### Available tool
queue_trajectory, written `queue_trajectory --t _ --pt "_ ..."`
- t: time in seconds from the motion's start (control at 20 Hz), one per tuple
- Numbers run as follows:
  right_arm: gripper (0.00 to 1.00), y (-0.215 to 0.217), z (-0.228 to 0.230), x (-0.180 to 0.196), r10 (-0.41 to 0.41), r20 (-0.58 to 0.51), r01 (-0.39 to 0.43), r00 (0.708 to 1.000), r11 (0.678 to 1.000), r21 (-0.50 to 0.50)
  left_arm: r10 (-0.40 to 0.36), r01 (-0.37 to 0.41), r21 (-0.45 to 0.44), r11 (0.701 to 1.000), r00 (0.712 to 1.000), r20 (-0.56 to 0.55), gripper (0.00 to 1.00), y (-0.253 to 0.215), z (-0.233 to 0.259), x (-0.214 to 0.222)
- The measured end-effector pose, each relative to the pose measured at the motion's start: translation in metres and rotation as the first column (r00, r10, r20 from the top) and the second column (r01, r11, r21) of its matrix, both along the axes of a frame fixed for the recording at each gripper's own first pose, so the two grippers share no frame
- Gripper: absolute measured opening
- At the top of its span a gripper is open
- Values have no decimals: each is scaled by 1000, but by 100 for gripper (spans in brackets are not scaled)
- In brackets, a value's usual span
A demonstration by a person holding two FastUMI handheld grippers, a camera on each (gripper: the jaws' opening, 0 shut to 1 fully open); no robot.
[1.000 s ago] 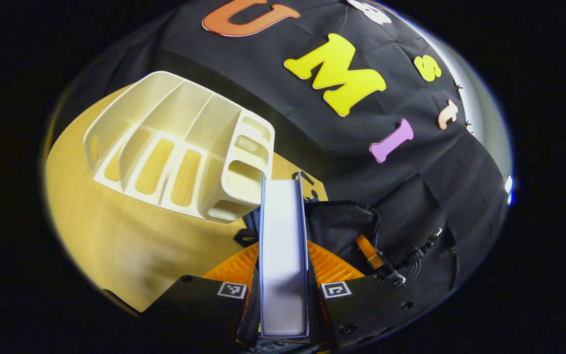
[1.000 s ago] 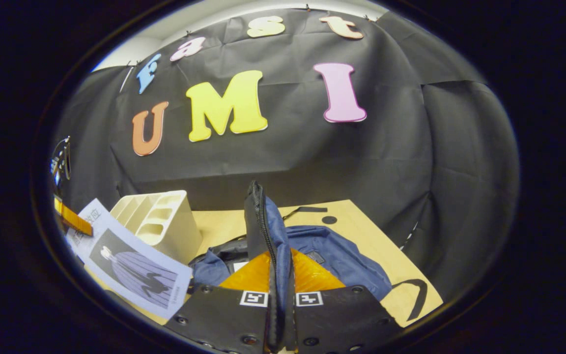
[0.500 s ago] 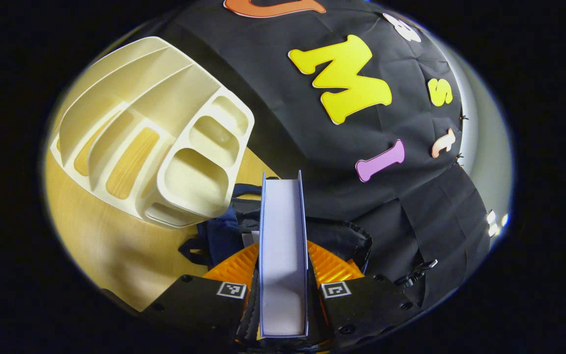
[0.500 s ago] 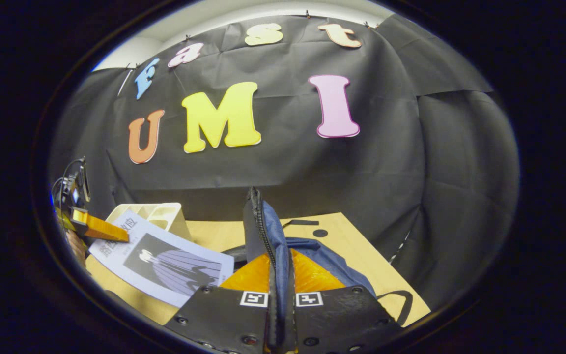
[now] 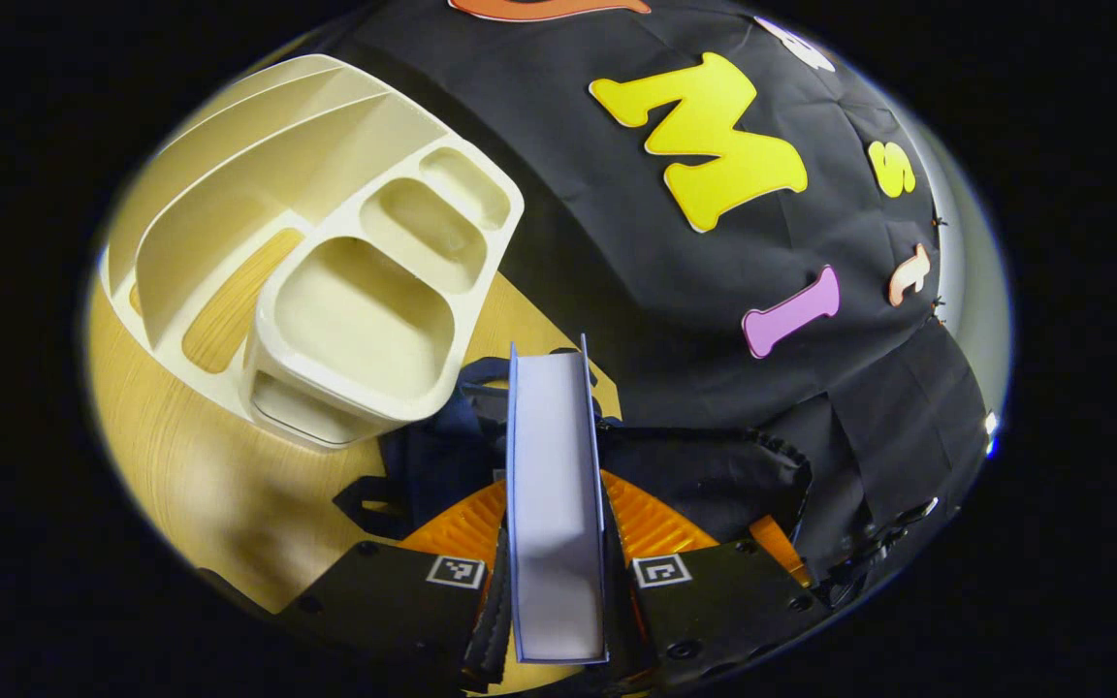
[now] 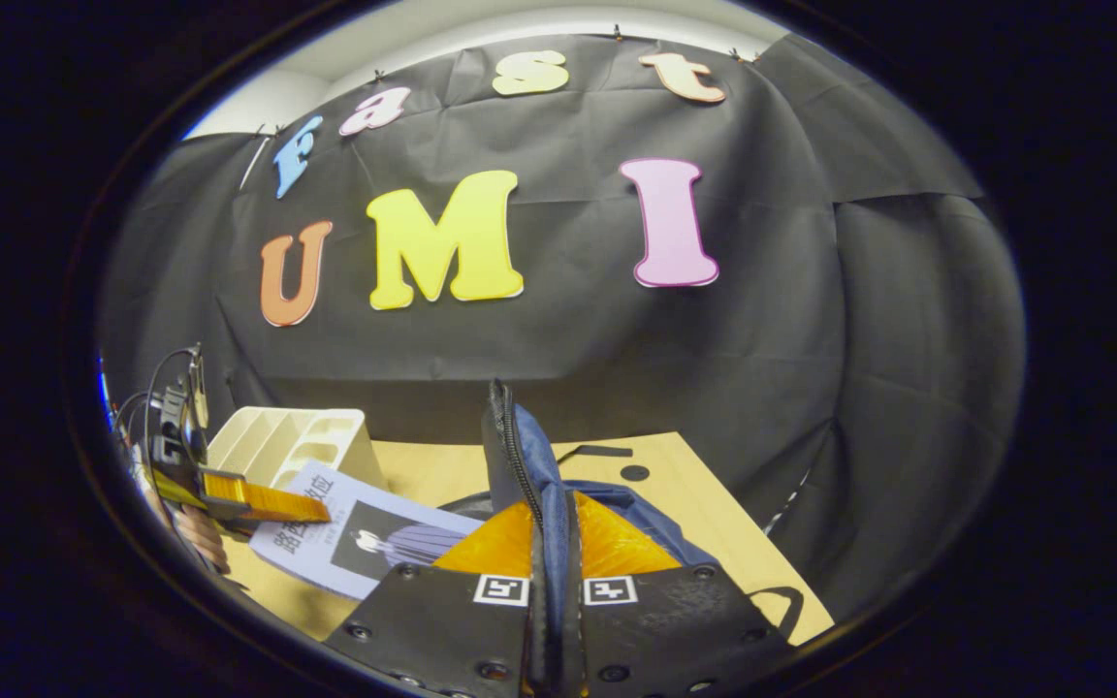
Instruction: Open the schoolbag, grab two books from the bookshelf and put them into the schoolbag.
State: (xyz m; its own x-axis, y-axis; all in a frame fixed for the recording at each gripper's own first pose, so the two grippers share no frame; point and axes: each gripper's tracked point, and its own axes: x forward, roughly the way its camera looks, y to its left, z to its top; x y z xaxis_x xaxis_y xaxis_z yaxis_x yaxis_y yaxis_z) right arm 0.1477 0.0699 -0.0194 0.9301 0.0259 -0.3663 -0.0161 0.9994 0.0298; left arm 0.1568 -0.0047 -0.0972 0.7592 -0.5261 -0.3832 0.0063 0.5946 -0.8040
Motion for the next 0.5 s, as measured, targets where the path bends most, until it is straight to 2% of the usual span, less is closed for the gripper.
queue_trajectory --t 0.2,0.5 --pt "6 2 12 5 16 27 -16 1000 1000 11 -35 35 -1 999 999 -5 41 -37 -15 -4" --pt "6 10 26 10 58 62 -58 996 998 3 -10 5 64 998 997 73 42 -71 -17 14"
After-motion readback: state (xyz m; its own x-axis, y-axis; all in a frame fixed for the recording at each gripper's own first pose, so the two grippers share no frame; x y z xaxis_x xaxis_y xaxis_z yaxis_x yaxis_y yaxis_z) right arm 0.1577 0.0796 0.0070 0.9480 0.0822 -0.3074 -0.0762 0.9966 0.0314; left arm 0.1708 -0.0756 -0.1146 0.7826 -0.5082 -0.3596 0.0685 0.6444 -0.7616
